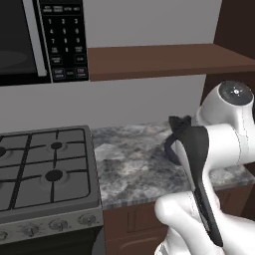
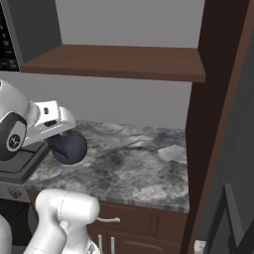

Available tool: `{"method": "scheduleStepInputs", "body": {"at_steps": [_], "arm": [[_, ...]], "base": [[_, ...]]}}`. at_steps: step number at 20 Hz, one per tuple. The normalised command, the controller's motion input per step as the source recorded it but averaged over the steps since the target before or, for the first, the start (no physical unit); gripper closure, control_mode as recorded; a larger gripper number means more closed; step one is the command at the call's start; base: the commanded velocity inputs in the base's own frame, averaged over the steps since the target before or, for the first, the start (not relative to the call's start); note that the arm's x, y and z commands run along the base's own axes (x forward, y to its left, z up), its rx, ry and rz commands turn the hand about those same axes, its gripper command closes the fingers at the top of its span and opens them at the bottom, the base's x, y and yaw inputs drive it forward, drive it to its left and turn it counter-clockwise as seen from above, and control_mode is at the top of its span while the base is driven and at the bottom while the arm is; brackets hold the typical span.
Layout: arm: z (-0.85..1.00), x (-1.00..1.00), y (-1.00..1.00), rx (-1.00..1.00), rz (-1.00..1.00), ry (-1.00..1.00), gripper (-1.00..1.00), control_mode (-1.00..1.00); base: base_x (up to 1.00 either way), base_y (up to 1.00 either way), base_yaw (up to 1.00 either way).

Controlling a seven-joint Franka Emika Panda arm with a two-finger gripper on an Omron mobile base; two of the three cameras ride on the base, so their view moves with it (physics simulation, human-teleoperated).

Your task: Move the tacos and bottled water from the second highest shelf to the top shelf to make space. Then, place the pitcher from the counter on the cleared second highest shelf.

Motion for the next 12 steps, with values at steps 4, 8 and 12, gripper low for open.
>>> {"method": "scheduleStepInputs", "body": {"at_steps": [4, 8, 12], "arm": [[0.26, -0.36, -0.02, 0.14, -0.23, -0.16, 1.00, -1.00], [0.21, -0.48, -0.14, 0.19, -0.02, -0.02, 1.00, -1.00], [0.21, -0.35, -0.26, 0.23, 0.04, 0.00, 1.00, -1.00]], "base": [[0.00, 0.00, 0.00], [0.00, 0.00, 0.00], [0.00, 0.00, 0.00]]}}
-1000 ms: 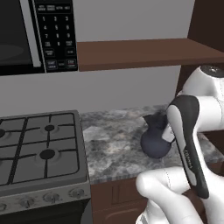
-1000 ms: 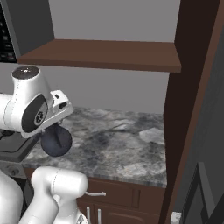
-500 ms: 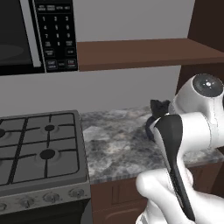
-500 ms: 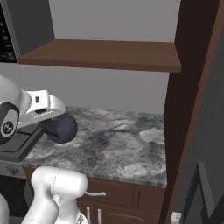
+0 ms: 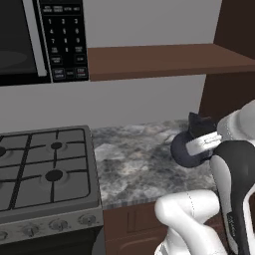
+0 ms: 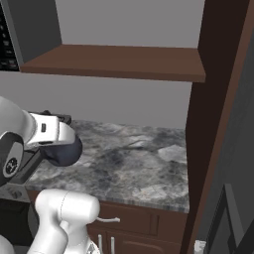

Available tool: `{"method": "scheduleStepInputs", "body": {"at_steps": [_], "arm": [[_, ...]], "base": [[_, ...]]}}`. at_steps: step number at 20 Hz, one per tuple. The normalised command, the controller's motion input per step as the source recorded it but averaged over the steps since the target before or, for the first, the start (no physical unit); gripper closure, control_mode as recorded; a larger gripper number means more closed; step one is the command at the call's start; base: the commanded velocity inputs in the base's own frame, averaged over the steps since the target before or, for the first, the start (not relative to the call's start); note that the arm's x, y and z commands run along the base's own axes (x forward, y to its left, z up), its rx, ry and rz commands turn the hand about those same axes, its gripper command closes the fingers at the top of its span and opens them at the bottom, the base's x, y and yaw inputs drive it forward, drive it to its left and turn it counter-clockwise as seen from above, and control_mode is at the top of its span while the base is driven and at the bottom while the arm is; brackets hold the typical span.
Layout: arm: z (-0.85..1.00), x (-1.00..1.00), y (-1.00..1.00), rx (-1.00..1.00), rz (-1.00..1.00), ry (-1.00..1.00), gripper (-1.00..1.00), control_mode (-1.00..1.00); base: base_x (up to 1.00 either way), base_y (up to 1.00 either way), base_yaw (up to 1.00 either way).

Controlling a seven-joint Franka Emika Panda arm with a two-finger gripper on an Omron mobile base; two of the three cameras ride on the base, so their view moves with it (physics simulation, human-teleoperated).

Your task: Move the tacos and bottled water from the second highest shelf to the top shelf to make space. Then, place the pitcher from the counter on the cleared second highest shelf.

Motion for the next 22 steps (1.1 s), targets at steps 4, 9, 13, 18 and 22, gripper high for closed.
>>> {"method": "scheduleStepInputs", "body": {"at_steps": [4, 9, 13, 18, 22], "arm": [[0.46, -0.04, -0.05, 0.13, 0.01, 0.00, 1.00, -1.00], [0.18, 0.00, 0.00, 0.00, 0.00, 0.00, 1.00, -1.00], [0.00, 0.00, 0.00, 0.00, 0.00, 0.00, 1.00, -1.00], [0.00, -0.02, 0.00, 0.00, 0.00, 0.00, 1.00, -1.00], [0.00, 0.00, 0.00, 0.00, 0.00, 0.00, 1.00, 1.00]], "base": [[0.00, 0.00, 0.00], [0.00, 0.00, 0.00], [0.00, 0.00, 0.00], [0.00, 0.00, 0.00], [-0.55, -0.02, 0.00]]}}
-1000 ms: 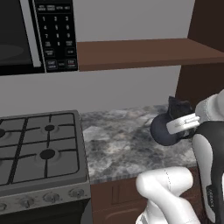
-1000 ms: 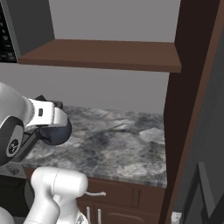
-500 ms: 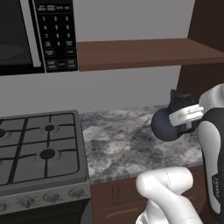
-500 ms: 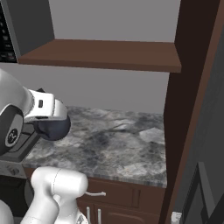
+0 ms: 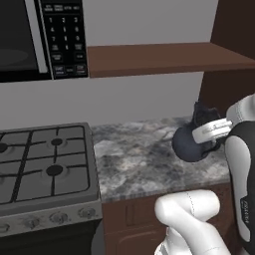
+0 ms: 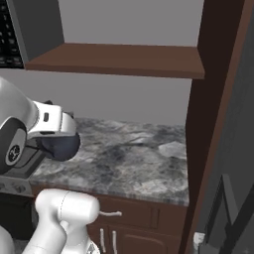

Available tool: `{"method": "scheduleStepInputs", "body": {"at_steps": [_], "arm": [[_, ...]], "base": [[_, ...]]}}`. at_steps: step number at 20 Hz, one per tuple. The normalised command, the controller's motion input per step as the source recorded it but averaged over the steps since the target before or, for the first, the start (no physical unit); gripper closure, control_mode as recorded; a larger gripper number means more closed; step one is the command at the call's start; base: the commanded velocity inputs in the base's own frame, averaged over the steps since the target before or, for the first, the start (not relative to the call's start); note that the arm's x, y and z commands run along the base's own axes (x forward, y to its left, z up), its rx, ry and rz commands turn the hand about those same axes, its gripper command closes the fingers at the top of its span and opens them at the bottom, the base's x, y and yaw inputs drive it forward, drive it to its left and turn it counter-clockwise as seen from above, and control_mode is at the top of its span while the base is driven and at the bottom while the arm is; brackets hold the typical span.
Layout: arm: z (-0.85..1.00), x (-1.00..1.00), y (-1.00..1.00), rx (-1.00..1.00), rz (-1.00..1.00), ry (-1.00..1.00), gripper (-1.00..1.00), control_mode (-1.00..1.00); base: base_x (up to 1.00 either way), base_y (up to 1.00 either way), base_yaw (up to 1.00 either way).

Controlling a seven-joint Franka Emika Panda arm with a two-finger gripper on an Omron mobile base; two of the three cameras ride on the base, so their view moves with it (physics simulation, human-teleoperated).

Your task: Move the tacos and bottled water from the second highest shelf to the top shelf to make space. Then, place the pitcher from the counter on the cleared second highest shelf.

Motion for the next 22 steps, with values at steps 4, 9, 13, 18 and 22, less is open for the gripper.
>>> {"method": "scheduleStepInputs", "body": {"at_steps": [4, 9, 13, 18, 22], "arm": [[0.00, 0.00, 0.00, 0.00, 0.00, 0.00, 1.00, 1.00], [0.00, 0.00, 0.00, 0.00, 0.00, 0.00, 1.00, 1.00], [0.00, 0.00, 0.00, 0.00, 0.00, 0.00, 1.00, 1.00], [0.00, 0.00, 0.00, 0.00, 0.00, 0.00, 1.00, 1.00], [0.00, 0.00, 0.00, 0.00, 0.00, 0.00, 1.00, 1.00]], "base": [[-0.93, -0.21, -0.07], [-0.81, -0.49, -0.28], [-0.45, -0.59, -0.42], [-0.05, -0.79, -0.45], [0.00, -0.86, -0.42]]}}
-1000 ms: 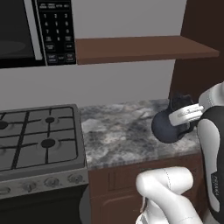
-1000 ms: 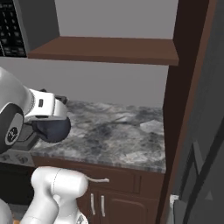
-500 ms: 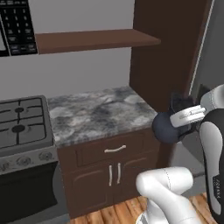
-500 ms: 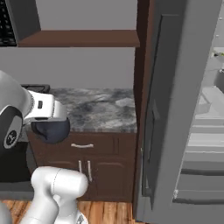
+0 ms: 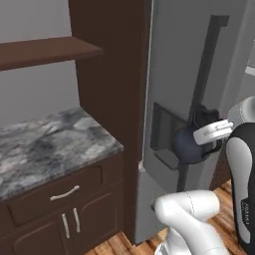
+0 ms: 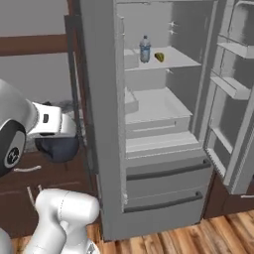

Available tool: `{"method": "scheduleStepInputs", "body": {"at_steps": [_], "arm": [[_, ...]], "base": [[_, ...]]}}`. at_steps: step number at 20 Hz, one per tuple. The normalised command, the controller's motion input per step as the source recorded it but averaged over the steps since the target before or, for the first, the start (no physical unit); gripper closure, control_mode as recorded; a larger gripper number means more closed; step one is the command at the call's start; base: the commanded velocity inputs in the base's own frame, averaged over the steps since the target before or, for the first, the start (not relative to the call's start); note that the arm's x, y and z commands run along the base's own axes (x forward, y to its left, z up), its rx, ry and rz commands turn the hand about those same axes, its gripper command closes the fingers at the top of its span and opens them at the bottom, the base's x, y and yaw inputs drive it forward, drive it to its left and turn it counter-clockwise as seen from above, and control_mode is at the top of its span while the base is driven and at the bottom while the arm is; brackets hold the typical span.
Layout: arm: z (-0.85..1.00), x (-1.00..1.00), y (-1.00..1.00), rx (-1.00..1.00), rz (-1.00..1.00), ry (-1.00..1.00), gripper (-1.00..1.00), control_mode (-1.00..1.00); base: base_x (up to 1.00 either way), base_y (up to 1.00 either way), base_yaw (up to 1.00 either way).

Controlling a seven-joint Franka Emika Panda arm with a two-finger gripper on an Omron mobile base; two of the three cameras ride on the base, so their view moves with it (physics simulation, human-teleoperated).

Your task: Move the tacos and bottled water from the second highest shelf to the top shelf to make space. Then, place the pitcher from the counter on the cleared second highest shelf.

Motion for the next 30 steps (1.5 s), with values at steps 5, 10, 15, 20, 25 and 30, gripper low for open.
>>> {"method": "scheduleStepInputs", "body": {"at_steps": [5, 10, 15, 20, 25, 30], "arm": [[0.00, 0.00, 0.00, 0.00, 0.00, 0.00, 1.00, 1.00], [0.00, 0.00, 0.00, 0.00, 0.00, 0.00, 1.00, 1.00], [0.00, 0.00, 0.00, 0.00, 0.00, 0.00, 1.00, 1.00], [0.00, 0.00, 0.00, 0.00, 0.00, 0.00, 1.00, 1.00], [0.00, 0.00, 0.00, 0.00, 0.00, 0.00, 1.00, 1.00], [0.00, 0.00, 0.00, 0.00, 0.00, 0.00, 1.00, 1.00]], "base": [[0.00, -0.73, -0.36], [0.00, -0.68, -0.31], [0.00, -0.76, -0.30], [-0.03, -0.92, -0.28], [0.00, -0.87, -0.23], [0.06, -0.40, 0.01]]}}
